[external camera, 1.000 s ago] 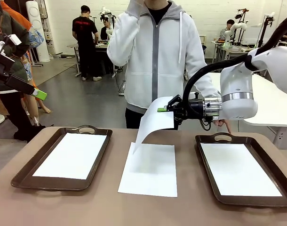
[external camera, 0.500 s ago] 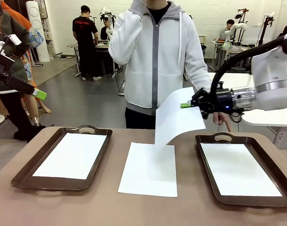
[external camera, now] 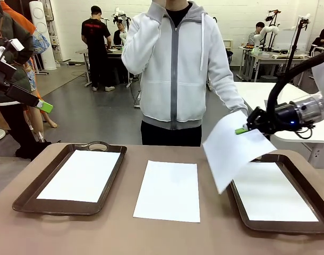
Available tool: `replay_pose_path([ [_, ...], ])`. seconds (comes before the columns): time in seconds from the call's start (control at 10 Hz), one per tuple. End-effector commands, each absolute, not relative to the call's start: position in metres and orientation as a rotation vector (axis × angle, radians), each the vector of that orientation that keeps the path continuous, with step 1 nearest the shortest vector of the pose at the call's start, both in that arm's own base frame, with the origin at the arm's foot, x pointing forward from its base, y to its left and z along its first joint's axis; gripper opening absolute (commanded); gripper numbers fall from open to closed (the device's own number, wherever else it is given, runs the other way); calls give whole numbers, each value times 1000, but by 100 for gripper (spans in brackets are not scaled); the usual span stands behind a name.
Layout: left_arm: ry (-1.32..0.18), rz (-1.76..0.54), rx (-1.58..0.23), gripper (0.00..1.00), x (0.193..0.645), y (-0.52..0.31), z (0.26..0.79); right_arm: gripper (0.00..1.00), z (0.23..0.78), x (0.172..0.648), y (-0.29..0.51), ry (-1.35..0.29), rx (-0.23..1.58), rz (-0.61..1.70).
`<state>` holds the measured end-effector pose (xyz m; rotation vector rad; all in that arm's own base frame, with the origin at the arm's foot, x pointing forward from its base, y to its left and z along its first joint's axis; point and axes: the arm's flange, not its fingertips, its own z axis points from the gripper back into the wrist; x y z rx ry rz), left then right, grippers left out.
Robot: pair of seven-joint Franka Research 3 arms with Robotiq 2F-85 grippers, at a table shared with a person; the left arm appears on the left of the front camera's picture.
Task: Sort the A4 documents.
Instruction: Place the A4 Paper in the designated Handle tray.
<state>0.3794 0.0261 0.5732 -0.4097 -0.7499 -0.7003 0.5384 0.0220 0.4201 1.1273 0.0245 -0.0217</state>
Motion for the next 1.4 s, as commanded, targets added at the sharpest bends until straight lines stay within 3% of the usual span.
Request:
replay_pose_path([
  [0.0,-748,-713,-398,100,379,26,571,1,415,537,9,13,1084,-36],
  [0.1,-748,-713,-398,100,379,26,571,1,403,533,-5,-51,1034,9],
  [0.6,-748,-713,-398,100,379,26,571,1,342,520,-61,-9,876,-29],
  [1.0,-748,-713,-398,100,379,26,571,1,321,522,-88,17,656,-38],
  [1.3,-748,-713,-398,100,379,26,571,1,318,528,-88,19,629,-46],
])
